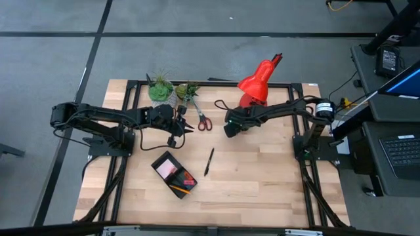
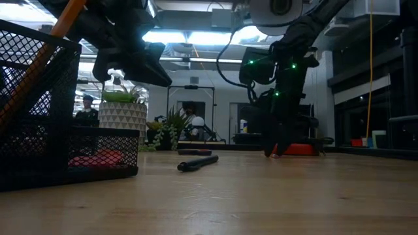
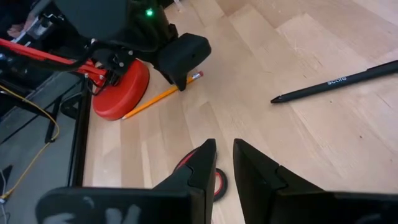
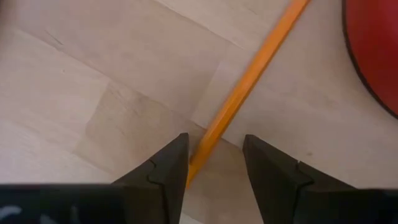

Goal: Pick and place office supplies into organizer
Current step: Put the yellow pencil into the black desk organizer

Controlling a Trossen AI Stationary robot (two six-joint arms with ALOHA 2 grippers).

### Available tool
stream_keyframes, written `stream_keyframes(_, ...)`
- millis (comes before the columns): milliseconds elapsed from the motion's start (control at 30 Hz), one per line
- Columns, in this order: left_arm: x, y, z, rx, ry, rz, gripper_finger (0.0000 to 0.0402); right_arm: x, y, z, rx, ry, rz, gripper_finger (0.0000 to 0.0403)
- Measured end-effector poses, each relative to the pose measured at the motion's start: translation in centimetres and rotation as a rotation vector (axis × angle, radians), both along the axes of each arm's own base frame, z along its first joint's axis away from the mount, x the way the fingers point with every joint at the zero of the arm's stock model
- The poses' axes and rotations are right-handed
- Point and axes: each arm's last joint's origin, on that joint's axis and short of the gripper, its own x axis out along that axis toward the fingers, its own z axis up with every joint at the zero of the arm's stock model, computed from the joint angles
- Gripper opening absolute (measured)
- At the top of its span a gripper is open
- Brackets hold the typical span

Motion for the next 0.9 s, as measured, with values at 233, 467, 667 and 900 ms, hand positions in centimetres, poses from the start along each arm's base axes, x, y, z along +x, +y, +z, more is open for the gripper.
stream_keyframes(233, 0.0, 0.0, 0.0, -0.003, 0.000, 0.003, 0.0051, 0.0, -0.9, 0.0, 0.027, -0.001, -0.032, 0.0158)
stream_keyframes(467, 0.0, 0.0, 0.0, -0.004, 0.002, 0.003, 0.0048, 0.0, -1.0, -1.0, 0.051, 0.011, -0.068, 0.0158)
stream_keyframes(667, 0.0, 0.0, 0.0, -0.004, 0.004, 0.003, 0.0047, 0.0, -1.0, -1.0, 0.053, 0.000, -0.085, 0.0135)
stream_keyframes(900, 0.0, 0.0, 0.0, -0.004, 0.004, 0.003, 0.0047, -0.1, -0.9, -1.0, 0.052, 0.016, -0.056, 0.0074)
